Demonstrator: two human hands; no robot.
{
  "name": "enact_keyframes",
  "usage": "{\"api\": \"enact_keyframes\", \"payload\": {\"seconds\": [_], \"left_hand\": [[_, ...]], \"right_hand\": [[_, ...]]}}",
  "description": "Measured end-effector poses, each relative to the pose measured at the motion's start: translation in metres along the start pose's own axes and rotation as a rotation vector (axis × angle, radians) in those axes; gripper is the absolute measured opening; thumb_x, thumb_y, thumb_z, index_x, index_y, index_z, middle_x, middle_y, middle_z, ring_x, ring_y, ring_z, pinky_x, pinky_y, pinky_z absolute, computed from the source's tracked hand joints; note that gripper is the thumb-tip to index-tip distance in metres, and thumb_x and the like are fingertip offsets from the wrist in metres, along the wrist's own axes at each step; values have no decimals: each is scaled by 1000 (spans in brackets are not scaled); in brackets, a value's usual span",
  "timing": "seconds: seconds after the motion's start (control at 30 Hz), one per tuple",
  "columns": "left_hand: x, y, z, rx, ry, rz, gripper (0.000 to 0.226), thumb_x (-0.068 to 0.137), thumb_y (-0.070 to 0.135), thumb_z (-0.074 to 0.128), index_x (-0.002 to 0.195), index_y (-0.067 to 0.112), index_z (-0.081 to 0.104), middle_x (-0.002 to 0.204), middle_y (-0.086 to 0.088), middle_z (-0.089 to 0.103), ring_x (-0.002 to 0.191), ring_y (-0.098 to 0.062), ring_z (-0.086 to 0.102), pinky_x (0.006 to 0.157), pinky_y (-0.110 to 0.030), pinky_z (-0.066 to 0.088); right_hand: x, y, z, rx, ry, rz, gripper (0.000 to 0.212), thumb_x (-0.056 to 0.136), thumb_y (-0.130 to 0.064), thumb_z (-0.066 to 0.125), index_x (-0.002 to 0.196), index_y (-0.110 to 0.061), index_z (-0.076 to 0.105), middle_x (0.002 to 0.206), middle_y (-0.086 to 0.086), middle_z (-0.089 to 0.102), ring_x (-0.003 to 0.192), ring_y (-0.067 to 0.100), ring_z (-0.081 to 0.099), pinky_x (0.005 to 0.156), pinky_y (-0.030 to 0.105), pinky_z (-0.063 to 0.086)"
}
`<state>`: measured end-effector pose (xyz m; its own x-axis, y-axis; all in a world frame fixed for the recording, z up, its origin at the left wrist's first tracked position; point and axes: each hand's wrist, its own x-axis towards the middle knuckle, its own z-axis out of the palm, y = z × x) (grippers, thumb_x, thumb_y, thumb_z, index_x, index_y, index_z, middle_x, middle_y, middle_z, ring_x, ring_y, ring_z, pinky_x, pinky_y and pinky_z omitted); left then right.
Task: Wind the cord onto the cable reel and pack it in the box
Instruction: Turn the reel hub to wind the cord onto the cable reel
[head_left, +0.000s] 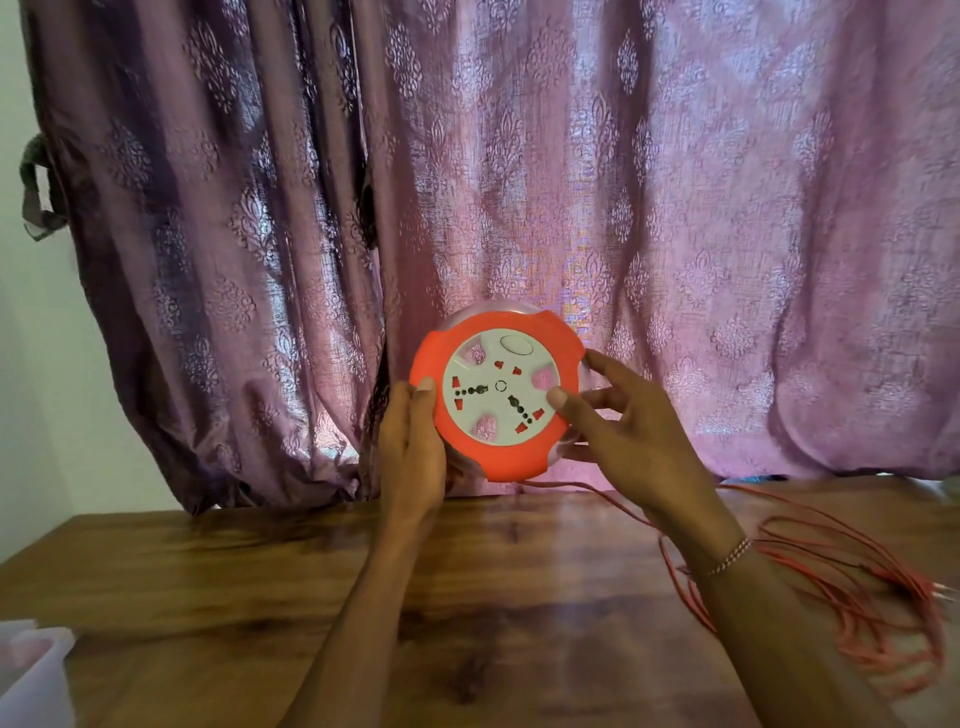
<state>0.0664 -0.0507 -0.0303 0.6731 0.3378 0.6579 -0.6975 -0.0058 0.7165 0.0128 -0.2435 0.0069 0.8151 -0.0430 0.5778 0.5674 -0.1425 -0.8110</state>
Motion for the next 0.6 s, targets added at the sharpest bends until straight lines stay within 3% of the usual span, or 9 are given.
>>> {"api": "enact_keyframes", "payload": {"seconds": [0.1, 0.2, 0.23, 0.3, 0.33, 0.43, 0.53, 0.6], "left_hand": [[-1, 0, 3, 20, 22, -45, 40, 88, 61, 46, 106, 32, 68, 93, 20, 75, 84, -1, 67, 76, -25, 54], [-1, 2, 2, 122, 34, -42, 28, 88, 69, 39, 96, 53, 61, 91, 29, 71, 83, 8, 65, 72, -17, 50], [-2, 2, 1, 149, 38, -44, 29, 89, 70, 37, 96, 53, 59, 91, 25, 72, 85, 3, 67, 74, -23, 52], [-5, 3, 2, 141, 42, -52, 34, 93, 70, 37, 99, 44, 58, 93, 5, 74, 91, -29, 71, 79, -52, 56], [-6, 3, 2, 127, 53, -39, 36, 94, 70, 38, 99, 40, 58, 94, -2, 74, 89, -37, 70, 80, -62, 55], [-9, 8, 3, 123, 63, -11, 38, 95, 69, 38, 96, 36, 57, 88, -2, 72, 84, -41, 69, 76, -68, 54], [-10, 10, 3, 148, 51, 20, 37, 95, 69, 37, 91, 37, 56, 84, 7, 72, 79, -24, 69, 71, -51, 58], [-11, 11, 4, 160, 36, 50, 33, 97, 64, 38, 87, 37, 54, 80, 13, 70, 73, -9, 65, 67, -34, 55]], "right_hand": [[-1, 0, 2, 12, -36, -56, 39, 88, -37, 71, 107, -67, 55, 85, 0, 72, 65, 22, 73, 68, 44, 63], [1, 1, -1, -73, -64, -95, 43, 87, -47, 68, 119, -66, 45, 87, -7, 72, 66, 19, 74, 72, 42, 62], [1, 0, -2, -122, -59, -114, 43, 87, -49, 67, 120, -66, 44, 89, -10, 71, 68, 17, 74, 74, 40, 61], [1, -3, -3, -290, 10, -203, 40, 87, -51, 66, 119, -64, 46, 96, -13, 68, 76, 7, 71, 77, 27, 58], [1, -3, -3, -401, 66, -270, 41, 87, -48, 67, 123, -57, 48, 103, -12, 66, 85, 5, 68, 80, 22, 54], [-1, -9, -4, -684, 107, -548, 35, 93, -22, 64, 127, -27, 57, 127, 0, 57, 107, 23, 53, 90, 36, 46], [-7, -17, 0, -831, 3, -748, 45, 78, 6, 52, 110, -21, 69, 137, 3, 55, 101, 30, 46, 83, 38, 44], [-10, -21, 4, -838, -107, -770, 53, 71, -3, 36, 100, -25, 74, 138, -1, 57, 98, 28, 44, 81, 36, 44]]}}
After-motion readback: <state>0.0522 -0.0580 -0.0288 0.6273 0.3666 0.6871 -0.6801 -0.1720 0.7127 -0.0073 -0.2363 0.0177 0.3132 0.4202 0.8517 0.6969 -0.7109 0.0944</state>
